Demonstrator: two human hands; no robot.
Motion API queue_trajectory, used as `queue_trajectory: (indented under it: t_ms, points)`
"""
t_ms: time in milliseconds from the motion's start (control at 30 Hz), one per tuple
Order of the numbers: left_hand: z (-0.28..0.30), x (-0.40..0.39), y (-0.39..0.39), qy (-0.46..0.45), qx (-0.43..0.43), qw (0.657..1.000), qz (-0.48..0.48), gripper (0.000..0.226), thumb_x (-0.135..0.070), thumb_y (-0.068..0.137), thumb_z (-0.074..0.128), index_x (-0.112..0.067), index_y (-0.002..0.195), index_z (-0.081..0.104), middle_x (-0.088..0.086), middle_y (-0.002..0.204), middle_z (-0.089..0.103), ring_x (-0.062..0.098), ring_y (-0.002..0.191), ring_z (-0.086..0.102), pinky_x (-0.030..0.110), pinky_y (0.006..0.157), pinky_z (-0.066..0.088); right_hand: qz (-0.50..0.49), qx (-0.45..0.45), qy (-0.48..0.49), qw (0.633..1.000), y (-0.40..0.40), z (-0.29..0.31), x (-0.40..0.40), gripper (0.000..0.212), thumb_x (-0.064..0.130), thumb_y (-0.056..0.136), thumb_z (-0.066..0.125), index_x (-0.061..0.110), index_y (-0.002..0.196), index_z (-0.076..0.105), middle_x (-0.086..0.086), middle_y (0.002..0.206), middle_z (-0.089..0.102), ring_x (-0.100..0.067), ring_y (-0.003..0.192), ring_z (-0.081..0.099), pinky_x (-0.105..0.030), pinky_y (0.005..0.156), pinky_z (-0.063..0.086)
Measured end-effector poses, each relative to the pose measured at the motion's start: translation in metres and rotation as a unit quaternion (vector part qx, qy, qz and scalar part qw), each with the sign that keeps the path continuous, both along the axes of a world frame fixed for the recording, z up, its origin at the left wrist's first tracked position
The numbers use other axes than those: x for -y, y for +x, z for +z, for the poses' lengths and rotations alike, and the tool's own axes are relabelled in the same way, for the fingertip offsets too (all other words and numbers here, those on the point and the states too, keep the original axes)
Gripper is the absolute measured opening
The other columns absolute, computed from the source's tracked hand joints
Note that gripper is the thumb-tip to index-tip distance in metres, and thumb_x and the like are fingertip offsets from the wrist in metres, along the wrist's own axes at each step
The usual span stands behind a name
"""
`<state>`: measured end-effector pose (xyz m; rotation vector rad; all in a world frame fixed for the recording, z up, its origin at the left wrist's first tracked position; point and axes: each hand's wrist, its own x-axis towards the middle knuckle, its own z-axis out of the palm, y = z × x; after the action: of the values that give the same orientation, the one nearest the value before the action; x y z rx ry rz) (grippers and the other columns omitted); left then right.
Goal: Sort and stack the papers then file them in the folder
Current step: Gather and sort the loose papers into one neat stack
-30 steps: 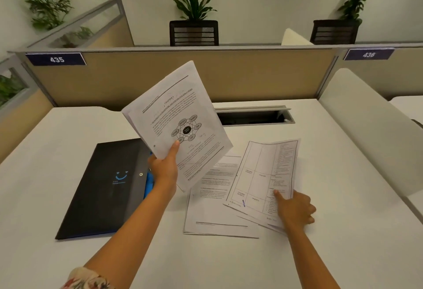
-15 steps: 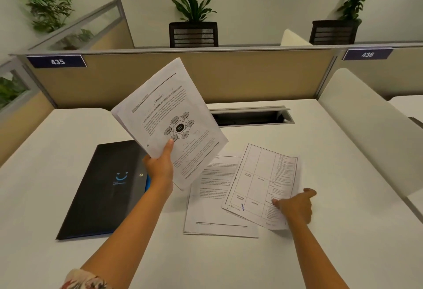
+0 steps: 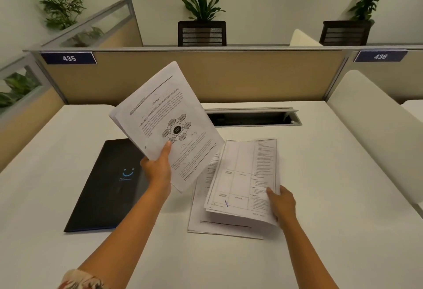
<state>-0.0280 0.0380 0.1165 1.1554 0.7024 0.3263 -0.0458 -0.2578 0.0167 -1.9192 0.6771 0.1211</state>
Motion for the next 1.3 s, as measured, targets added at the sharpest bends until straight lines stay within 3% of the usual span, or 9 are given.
queue_trajectory:
  t_ms: [267, 400, 500, 567, 767, 933, 1100, 1300]
  points:
    - [-0.002, -0.003, -0.002, 0.003, 0.009, 1.0, -0.001, 0.035, -0.036, 0.081, 0.078, -0.037, 0.096, 0.047, -0.009, 0.094, 0.067, 0.013, 0.077, 0.07, 0.022, 0.043, 0.054, 0.047, 0.017, -0.127, 0.991, -0.008, -0.008, -0.052, 0.037, 0.024, 0.097, 0.053, 0.005, 0.129, 0.055, -0.015, 0.127, 0.062, -0.033, 0.116, 0.058, -0.042, 0.097, 0.05]
    - [-0.005, -0.007, -0.003, 0.003, 0.026, 1.0, -0.002, 0.029, -0.035, 0.08, 0.078, -0.041, 0.096, 0.055, -0.012, 0.092, 0.071, 0.008, 0.071, 0.072, 0.024, 0.048, 0.056, 0.069, -0.056, -0.276, 0.957, -0.008, -0.009, -0.058, 0.061, 0.041, 0.087, 0.065, 0.012, 0.136, 0.042, -0.012, 0.138, 0.044, -0.032, 0.126, 0.041, -0.046, 0.098, 0.043]
    - [-0.007, -0.009, -0.003, -0.002, 0.032, 0.999, -0.001, 0.026, -0.035, 0.08, 0.078, -0.042, 0.094, 0.057, -0.016, 0.082, 0.073, 0.002, 0.069, 0.072, 0.024, 0.047, 0.056, 0.069, -0.103, -0.272, 0.954, -0.007, -0.005, -0.065, 0.102, 0.061, 0.063, 0.079, 0.018, 0.14, 0.028, -0.009, 0.143, 0.032, -0.031, 0.129, 0.034, -0.047, 0.097, 0.041]
    - [-0.008, -0.009, -0.003, -0.002, 0.034, 0.999, -0.002, 0.024, -0.035, 0.081, 0.078, -0.042, 0.093, 0.059, -0.017, 0.08, 0.073, 0.002, 0.068, 0.072, 0.024, 0.047, 0.056, 0.078, -0.125, -0.28, 0.949, -0.003, -0.003, -0.07, 0.111, 0.063, 0.058, 0.081, 0.02, 0.142, 0.022, -0.008, 0.143, 0.029, -0.03, 0.129, 0.033, -0.047, 0.094, 0.043]
    - [-0.01, -0.002, 0.0, 0.005, 0.025, 1.0, -0.001, 0.022, -0.036, 0.082, 0.076, -0.039, 0.091, 0.056, -0.013, 0.086, 0.071, 0.006, 0.064, 0.072, 0.023, 0.044, 0.054, 0.082, -0.134, -0.254, 0.954, 0.003, 0.003, -0.08, 0.107, 0.045, 0.065, 0.086, 0.02, 0.145, 0.018, -0.009, 0.142, 0.029, -0.034, 0.126, 0.041, -0.051, 0.093, 0.047]
    - [-0.015, 0.002, 0.002, 0.002, 0.025, 1.0, -0.004, 0.023, -0.034, 0.083, 0.077, -0.04, 0.096, 0.059, -0.012, 0.094, 0.071, 0.012, 0.076, 0.072, 0.025, 0.049, 0.057, 0.05, -0.122, -0.177, 0.975, 0.006, 0.005, -0.078, 0.108, 0.032, 0.061, 0.092, 0.013, 0.141, 0.021, -0.014, 0.137, 0.041, -0.037, 0.12, 0.053, -0.052, 0.096, 0.045]
    - [-0.021, 0.0, 0.005, -0.005, 0.026, 1.0, 0.004, 0.023, -0.034, 0.082, 0.077, -0.038, 0.092, 0.057, -0.018, 0.079, 0.075, 0.0, 0.069, 0.072, 0.022, 0.044, 0.054, 0.05, -0.105, -0.165, 0.979, 0.006, 0.002, -0.071, 0.102, 0.032, 0.057, 0.094, 0.01, 0.134, 0.031, -0.014, 0.13, 0.057, -0.036, 0.12, 0.056, -0.05, 0.098, 0.048]
    - [-0.021, -0.013, 0.008, -0.019, 0.02, 0.998, 0.049, 0.038, -0.037, 0.078, 0.08, -0.039, 0.092, 0.044, -0.011, 0.09, 0.069, -0.003, 0.064, 0.07, 0.021, 0.043, 0.053, 0.078, -0.064, -0.251, 0.963, 0.0, 0.005, -0.082, 0.099, 0.034, 0.061, 0.092, 0.016, 0.137, 0.032, -0.012, 0.134, 0.043, -0.033, 0.122, 0.047, -0.045, 0.09, 0.051]
